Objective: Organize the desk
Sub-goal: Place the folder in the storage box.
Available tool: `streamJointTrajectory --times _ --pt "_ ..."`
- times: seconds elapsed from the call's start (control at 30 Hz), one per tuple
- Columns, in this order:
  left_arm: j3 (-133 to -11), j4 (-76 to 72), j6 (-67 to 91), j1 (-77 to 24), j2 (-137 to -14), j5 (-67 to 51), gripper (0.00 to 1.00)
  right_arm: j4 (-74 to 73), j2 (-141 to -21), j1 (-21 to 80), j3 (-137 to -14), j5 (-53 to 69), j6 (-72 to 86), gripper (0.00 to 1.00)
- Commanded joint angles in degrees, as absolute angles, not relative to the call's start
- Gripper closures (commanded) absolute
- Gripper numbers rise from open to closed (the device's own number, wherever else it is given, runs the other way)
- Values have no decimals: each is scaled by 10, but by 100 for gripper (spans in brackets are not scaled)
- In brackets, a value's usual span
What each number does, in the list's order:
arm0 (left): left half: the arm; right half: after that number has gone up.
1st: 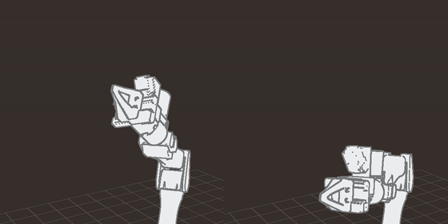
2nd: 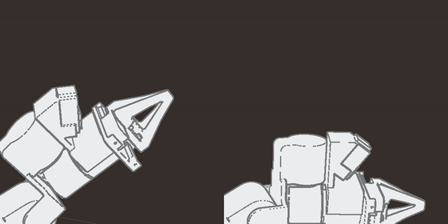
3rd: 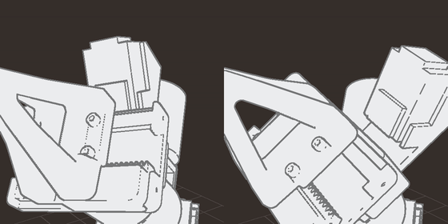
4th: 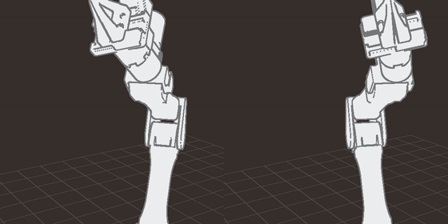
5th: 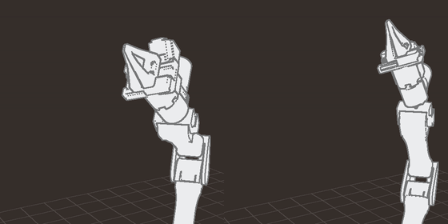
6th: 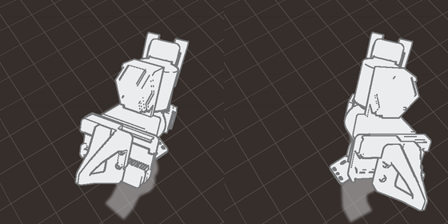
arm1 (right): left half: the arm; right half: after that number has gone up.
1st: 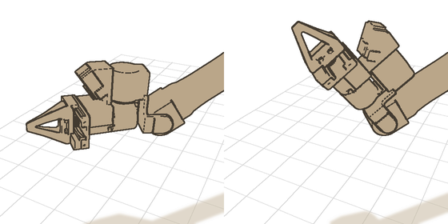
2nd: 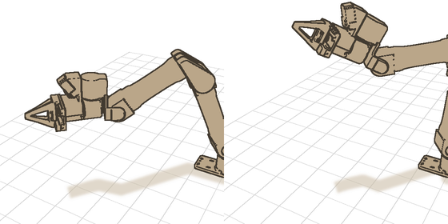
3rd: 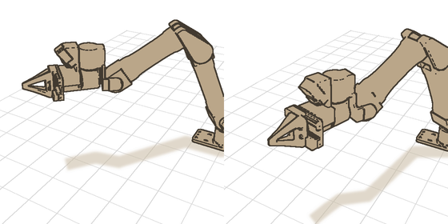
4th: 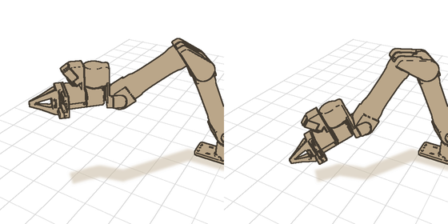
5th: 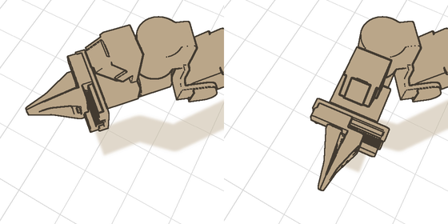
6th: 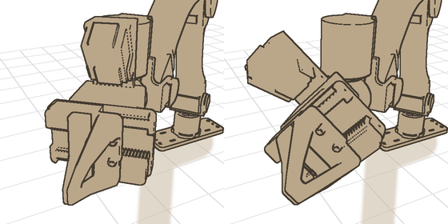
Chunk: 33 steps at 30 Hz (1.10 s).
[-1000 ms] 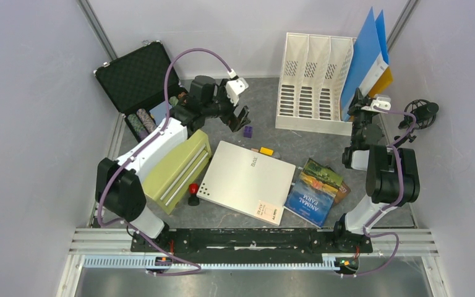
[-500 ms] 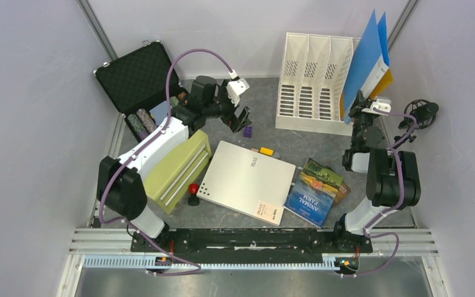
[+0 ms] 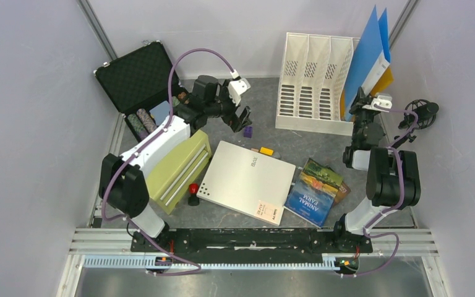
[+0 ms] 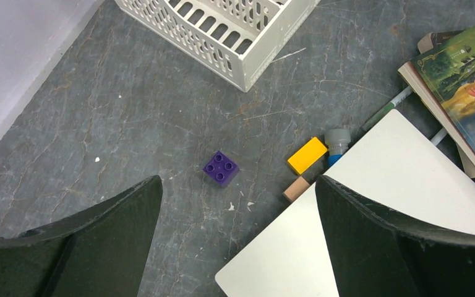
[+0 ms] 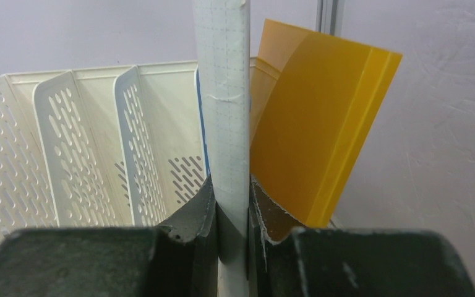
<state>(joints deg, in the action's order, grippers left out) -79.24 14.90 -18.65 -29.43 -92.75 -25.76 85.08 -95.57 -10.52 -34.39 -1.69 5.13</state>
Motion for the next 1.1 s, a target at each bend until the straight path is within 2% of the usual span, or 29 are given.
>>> streamJointTrajectory --times 0.0,0.47,0.97,1.07 --pt "-820 154 -164 -297 -935 -271 0 988 -952 -106 -399 -19 47 100" --pt "-825 156 -161 -297 -947 -278 0 1000 -1020 -106 -415 -10 43 100" --pt "-826 161 -160 -297 -947 -283 0 1022 -1045 -105 -360 29 21 100" --pt "-824 163 -161 -297 -946 -284 0 1024 -1043 -105 -344 28 13 81"
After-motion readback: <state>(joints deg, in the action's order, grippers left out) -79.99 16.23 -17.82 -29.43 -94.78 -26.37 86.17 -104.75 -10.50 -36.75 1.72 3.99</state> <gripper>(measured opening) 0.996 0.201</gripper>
